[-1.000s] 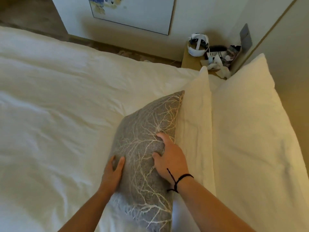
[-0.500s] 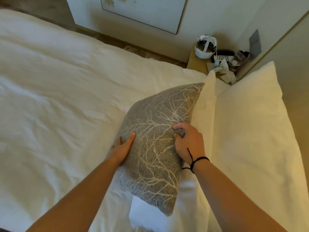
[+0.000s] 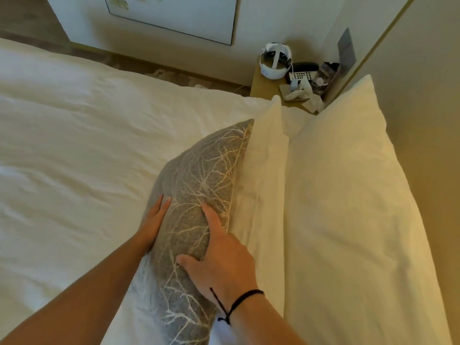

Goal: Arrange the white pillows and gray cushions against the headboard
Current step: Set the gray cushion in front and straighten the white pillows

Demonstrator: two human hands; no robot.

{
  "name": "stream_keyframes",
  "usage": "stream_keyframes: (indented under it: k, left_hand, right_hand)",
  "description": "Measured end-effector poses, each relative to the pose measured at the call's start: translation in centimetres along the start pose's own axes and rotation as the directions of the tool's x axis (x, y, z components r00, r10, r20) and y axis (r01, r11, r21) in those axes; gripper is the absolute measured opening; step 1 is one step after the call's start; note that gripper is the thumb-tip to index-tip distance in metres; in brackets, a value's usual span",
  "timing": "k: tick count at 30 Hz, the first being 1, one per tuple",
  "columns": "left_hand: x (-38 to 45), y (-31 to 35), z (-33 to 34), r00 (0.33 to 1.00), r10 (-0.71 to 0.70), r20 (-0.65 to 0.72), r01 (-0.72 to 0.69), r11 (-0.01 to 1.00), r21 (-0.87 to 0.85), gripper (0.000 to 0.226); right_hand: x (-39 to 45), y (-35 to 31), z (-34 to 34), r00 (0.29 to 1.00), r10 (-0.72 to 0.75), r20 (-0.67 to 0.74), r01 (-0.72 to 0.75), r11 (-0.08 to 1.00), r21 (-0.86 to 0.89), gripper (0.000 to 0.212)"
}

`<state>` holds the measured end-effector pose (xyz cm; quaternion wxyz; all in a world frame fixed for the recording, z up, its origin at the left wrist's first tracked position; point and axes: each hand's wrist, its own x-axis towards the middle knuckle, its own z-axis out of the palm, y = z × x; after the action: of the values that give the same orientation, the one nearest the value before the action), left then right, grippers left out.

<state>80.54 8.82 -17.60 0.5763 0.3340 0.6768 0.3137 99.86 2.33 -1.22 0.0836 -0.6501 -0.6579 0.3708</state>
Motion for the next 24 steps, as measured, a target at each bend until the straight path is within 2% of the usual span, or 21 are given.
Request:
stream_keyframes:
  k: [3,8,11,14,16,18,21,22,24]
  left_hand:
    - [1.4,-0.3,1.5,0.997,-0.027,0.076,0.030,0.999,-0.041,0.070]
    - [0.7,0.1,8.0,0.987,-0.073,0.145,0.081,0.995,-0.056,0.054]
    - [0.3,-0.1,10.2,0.983,-0.057,0.172,0.066,0.997,-0.045,0.054]
    - [0.9,0.3,9.5,0.986,-0.055,0.156,0.075,0.990,-0.121,0.064]
    - [0.5,0.9,8.8,0.991,-0.069,0.116,0.082,0.990,-0.111,0.064]
    - [-1.2,1.9,8.5,0.999,0.026,0.041,-0.024,0.999,-0.041,0.064]
    - [-6.1,3.8,8.8,0.976,0.216,-0.007,-0.214,0.972,0.096,0.084]
    - [-7.8,4.2,9.0,0.961,0.278,0.003,-0.275,0.950,0.150,0.086]
    - [-11.0,5.0,9.5,0.919,0.391,0.047,-0.391,0.892,0.228,0.088]
  right_hand:
    - [0.1,0.9,-0.6,0.999,0.043,0.012,-0.044,0.997,0.066,0.091]
    - [-0.8,5.6,-5.5,0.994,0.034,-0.100,-0.019,0.988,0.155,0.085]
    - [-1.5,7.5,-6.4,0.993,0.047,-0.110,-0.033,0.991,0.129,0.083]
    - [-0.9,6.0,-4.7,0.991,0.060,-0.117,-0.055,0.997,0.050,0.083]
    - [-0.3,5.2,-4.0,0.988,0.076,-0.132,-0.075,0.997,0.016,0.083]
    - [-0.4,5.2,-4.4,0.990,0.090,-0.106,-0.088,0.996,0.017,0.082]
    - [-3.1,5.6,-5.6,0.998,0.037,-0.052,-0.036,0.999,0.022,0.077]
    - [-4.7,5.9,-5.8,0.997,0.021,-0.070,-0.020,1.000,0.022,0.074]
    - [-8.7,7.1,-5.7,0.975,0.033,-0.218,-0.034,0.999,-0.002,0.069]
